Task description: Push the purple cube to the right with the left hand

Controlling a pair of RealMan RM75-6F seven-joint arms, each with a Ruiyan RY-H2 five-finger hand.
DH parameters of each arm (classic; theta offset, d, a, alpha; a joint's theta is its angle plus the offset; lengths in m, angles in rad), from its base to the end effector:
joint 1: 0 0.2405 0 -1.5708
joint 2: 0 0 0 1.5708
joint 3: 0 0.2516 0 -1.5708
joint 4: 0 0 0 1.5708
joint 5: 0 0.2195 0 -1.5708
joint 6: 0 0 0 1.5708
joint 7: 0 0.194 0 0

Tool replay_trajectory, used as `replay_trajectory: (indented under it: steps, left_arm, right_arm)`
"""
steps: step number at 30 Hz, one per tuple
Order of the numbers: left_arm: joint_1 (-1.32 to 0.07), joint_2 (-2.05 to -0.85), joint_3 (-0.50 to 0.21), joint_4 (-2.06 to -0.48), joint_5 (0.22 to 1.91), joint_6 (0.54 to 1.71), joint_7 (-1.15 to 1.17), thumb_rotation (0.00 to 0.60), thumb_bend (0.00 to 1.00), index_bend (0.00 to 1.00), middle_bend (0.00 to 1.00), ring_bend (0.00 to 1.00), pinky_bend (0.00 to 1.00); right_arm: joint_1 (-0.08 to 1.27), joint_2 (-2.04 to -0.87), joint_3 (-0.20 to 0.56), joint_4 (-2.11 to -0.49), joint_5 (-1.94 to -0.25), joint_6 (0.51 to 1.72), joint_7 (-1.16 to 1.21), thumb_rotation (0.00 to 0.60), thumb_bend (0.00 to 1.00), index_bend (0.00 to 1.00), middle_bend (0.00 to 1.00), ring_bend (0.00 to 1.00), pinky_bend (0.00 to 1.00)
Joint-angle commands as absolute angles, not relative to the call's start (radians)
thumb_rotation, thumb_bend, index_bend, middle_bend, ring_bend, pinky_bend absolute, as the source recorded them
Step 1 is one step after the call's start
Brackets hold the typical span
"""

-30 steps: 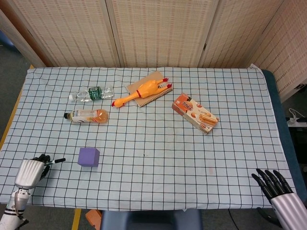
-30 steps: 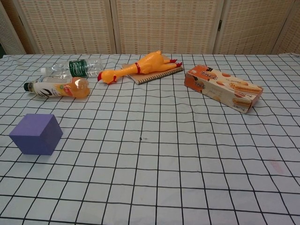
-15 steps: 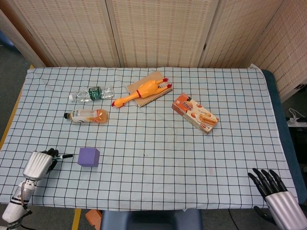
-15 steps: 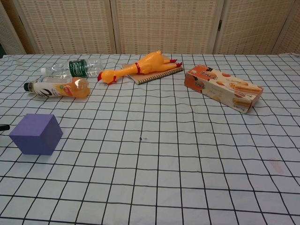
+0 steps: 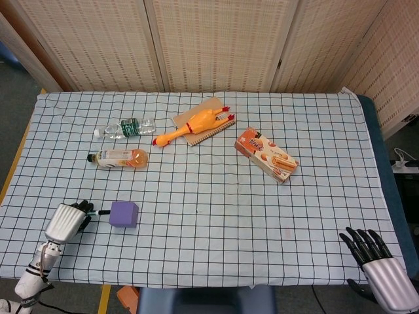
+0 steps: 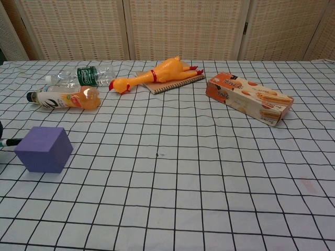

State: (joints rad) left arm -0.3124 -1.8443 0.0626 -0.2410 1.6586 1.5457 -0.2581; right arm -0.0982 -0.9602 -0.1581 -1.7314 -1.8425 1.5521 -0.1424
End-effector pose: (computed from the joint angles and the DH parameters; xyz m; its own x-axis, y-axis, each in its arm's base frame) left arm -0.3474 0.3102 0.0358 0.7070 -0.1483 0.6914 0.6201 -0.3400 -0.7070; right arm -0.2852 -0.1238 0.1393 0.5366 -0.1909 0.8220 -0.8422 -0.1812 0.5078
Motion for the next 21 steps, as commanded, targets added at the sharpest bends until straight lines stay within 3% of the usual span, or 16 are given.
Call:
replay_trajectory:
  steps: [1,21]
  left_arm:
    - [-0.326,-1.849,0.068,-0.259,1.665,1.552,-0.240,0.600,0.59,0.79,0.81,0.76,0.98]
    - [-0.398,-1.839,0.081,-0.465,1.698,1.569,-0.059,0.600,0.60,0.79,0.81,0.77,0.98]
  right_arm:
    - [-0.097,-0.958,-0.158,-1.730,-1.840,1.553,-0.137,0.600,0.10,0.00,0.00,0.00,0.00]
    - [-0.091,-0.940,-0.161,-1.721,-1.839,1.562,-0.094,0.600,0.10,0.00,0.00,0.00,0.00]
